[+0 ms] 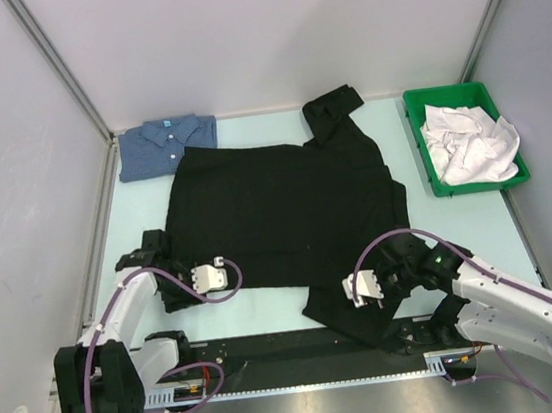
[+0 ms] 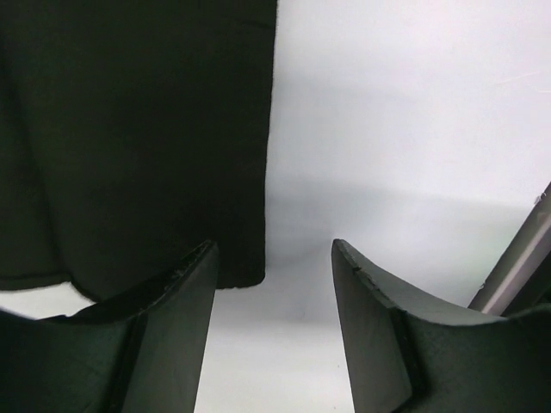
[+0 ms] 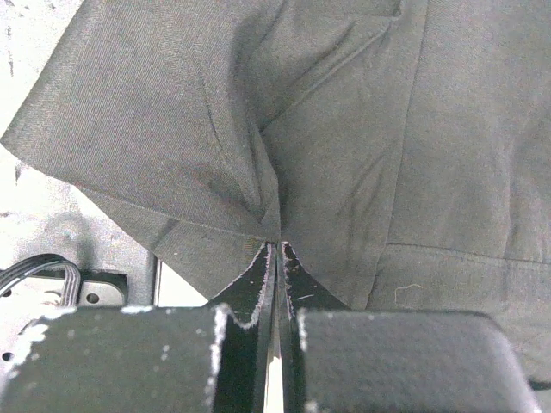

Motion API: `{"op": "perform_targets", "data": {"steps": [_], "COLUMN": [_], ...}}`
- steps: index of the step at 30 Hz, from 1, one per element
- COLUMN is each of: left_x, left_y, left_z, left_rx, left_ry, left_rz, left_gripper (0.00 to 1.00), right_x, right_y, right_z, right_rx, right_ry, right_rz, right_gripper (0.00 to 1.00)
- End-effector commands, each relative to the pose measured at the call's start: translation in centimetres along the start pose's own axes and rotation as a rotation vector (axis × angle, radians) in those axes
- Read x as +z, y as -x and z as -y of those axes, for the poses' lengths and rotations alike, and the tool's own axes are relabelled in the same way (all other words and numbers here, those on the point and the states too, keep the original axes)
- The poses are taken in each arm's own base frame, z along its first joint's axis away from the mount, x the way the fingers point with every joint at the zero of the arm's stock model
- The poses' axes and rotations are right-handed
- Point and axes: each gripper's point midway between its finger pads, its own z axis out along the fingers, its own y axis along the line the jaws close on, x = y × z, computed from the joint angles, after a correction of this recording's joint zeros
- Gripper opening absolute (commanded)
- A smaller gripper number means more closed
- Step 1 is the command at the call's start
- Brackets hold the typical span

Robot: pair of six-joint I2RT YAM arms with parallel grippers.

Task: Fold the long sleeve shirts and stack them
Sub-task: Fold the shirt

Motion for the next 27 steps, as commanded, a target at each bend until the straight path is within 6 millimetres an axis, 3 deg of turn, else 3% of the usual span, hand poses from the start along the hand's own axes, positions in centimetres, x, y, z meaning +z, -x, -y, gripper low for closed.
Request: {"op": "perform_targets", "data": {"steps": [1,6,9,10,12,14,23,27], "left_x": [1.6,2.5,2.1,2.2,1.6,0.7,-2.7,-1.5], "left_y": [-0.7,-1.2,-1.3,-1.4,-1.0,-0.2,1.5,0.7], "left_z": [-0.3,0.5,1.4,1.7,1.8,1.7,-1.8,-0.8], "left_rx": [0.047,0.052,0.075,0.076,0.077,0.067,0.009,0.053], "left_ry": [-0.015,-0.039,-0.034,-0.035,-0.011,-0.001,0.071,0.035], "left_rz": [-0.032,-0.052,-0.052,-0.054,-0.036,-0.006,0.051,0.023], "left_gripper": [0.58,0.44,0.27,0.15,0.04,0.0,0.0,0.39], "right_x": [-1.0,-2.4,-3.5,-3.8,-4.3,-4.8,-6.8,-6.4], "right_y": [1.0,1.3,1.9,2.2,2.5,2.8,2.8,2.9], "right_z": [0.9,0.4,0.0,0.1,-0.1,0.0,0.9,1.4], "right_rx": [-0.002,-0.031,-0.062,-0.069,-0.074,-0.067,-0.027,0.009], "right_ry": [-0.041,-0.043,-0.054,-0.063,-0.071,-0.088,-0.192,-0.193], "right_rz": [0.041,0.063,0.092,0.098,0.112,0.119,0.123,0.136], "right_gripper": [0.0,0.0,0.0,0.0,0.0,0.0,0.0,0.0]}}
